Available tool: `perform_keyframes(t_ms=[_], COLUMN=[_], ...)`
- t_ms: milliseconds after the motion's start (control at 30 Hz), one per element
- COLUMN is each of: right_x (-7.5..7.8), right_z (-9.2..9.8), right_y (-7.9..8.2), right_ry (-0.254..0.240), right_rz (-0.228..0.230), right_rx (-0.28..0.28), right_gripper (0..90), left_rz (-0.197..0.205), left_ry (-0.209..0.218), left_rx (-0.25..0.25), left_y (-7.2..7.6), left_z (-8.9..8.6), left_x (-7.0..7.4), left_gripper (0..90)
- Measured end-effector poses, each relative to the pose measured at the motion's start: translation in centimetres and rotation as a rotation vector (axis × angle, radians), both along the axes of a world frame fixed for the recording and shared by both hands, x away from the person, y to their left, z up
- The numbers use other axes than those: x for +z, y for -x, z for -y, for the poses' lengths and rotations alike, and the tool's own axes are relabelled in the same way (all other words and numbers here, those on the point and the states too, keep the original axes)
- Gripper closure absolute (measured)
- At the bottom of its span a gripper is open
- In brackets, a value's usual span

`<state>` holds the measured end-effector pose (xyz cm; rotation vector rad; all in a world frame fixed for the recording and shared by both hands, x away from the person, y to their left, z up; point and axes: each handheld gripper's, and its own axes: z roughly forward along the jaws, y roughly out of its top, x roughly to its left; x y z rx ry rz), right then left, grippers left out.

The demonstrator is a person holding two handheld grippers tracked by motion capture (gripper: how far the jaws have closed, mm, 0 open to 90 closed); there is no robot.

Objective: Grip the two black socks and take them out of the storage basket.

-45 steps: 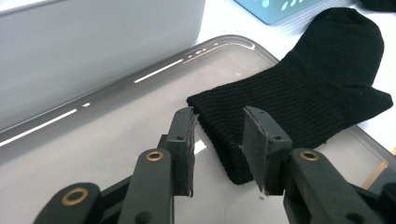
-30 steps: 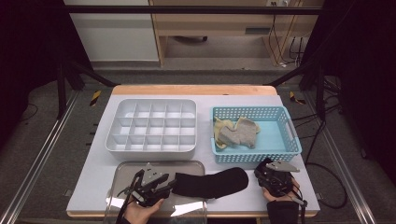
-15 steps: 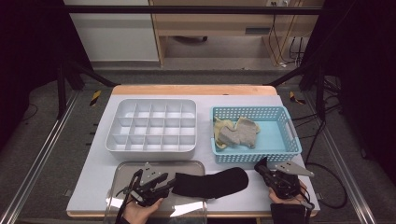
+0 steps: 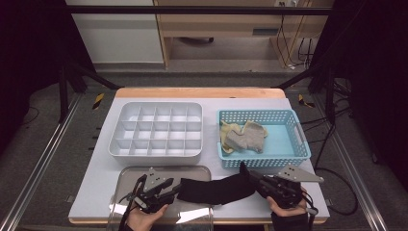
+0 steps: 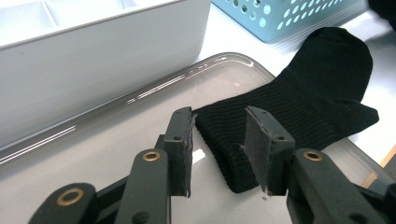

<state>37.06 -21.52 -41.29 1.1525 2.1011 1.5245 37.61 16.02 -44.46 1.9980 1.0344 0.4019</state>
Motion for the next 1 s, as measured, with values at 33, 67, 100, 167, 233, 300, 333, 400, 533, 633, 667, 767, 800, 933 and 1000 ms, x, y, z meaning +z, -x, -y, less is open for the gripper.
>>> perform_keyframes(t_ms=[33, 67, 100, 167, 233, 300, 333, 400, 533, 633, 667, 767, 800, 933, 1000], right_x=[-0.5, -0.5, -1.1, -1.3, -2.1, -2.5, -2.8, -3.8, -3.4, -2.8, -2.5, -2.3, -2.3, -2.5, -2.7], right_z=[-1.0, -1.0, -2.0, -2.6, -4.1, -4.8, -5.4, -6.6, -6.2, -5.1, -4.3, -1.8, -1.8, 0.4, 1.7], right_y=[-0.3, -0.3, -0.5, -0.6, -0.7, -0.7, -0.8, -1.0, -1.0, -1.0, -1.1, -1.4, -1.4, -1.6, -1.4], right_ry=[0.007, 0.007, 0.018, 0.018, 0.027, 0.037, 0.045, 0.085, 0.067, 0.05, 0.051, 0.074, 0.074, 0.114, 0.143], right_rz=[-0.015, -0.015, -0.031, -0.038, -0.058, -0.07, -0.079, -0.124, -0.102, -0.077, -0.063, -0.045, -0.045, -0.038, -0.036], right_rx=[0.023, 0.023, 0.046, 0.064, 0.107, 0.121, 0.128, 0.143, 0.119, 0.077, 0.039, -0.058, -0.058, -0.156, -0.196], right_gripper=[87.3, 87.3, 87.2, 87.1, 86.7, 86.2, 85.6, 80.6, 76.7, 75.4, 74.9, 73.2, 73.2, 70.1, 68.3], left_rz=[0.0, 0.0, 0.001, 0.003, 0.003, 0.005, 0.006, 0.007, 0.01, 0.009, 0.014, 0.019, 0.017, 0.012, 0.008], left_ry=[0.0, 0.0, 0.001, 0.004, 0.007, 0.008, 0.007, 0.012, 0.022, 0.034, 0.037, 0.037, 0.037, 0.022, 0.004], left_rx=[-0.001, -0.001, 0.0, 0.002, 0.004, 0.003, 0.003, 0.003, 0.004, -0.004, -0.008, -0.027, -0.037, -0.075, -0.084], left_y=[0.0, 0.0, 0.0, 0.0, 0.0, 0.0, 0.0, 0.0, 0.1, 0.2, 0.3, 0.5, 0.5, 0.4, 0.2], left_z=[0.0, 0.0, 0.0, -0.1, -0.1, -0.1, -0.1, -0.2, -0.2, 0.0, 0.1, 0.7, 0.9, 2.1, 2.9], left_x=[0.0, 0.0, 0.0, 0.0, 0.1, 0.1, 0.1, 0.3, 0.5, 0.9, 1.0, 1.6, 1.9, 2.8, 3.1], left_gripper=[61.2, 61.2, 61.2, 61.2, 61.3, 61.4, 61.4, 61.5, 61.5, 61.4, 61.4, 60.6, 60.6, 59.6, 59.7])
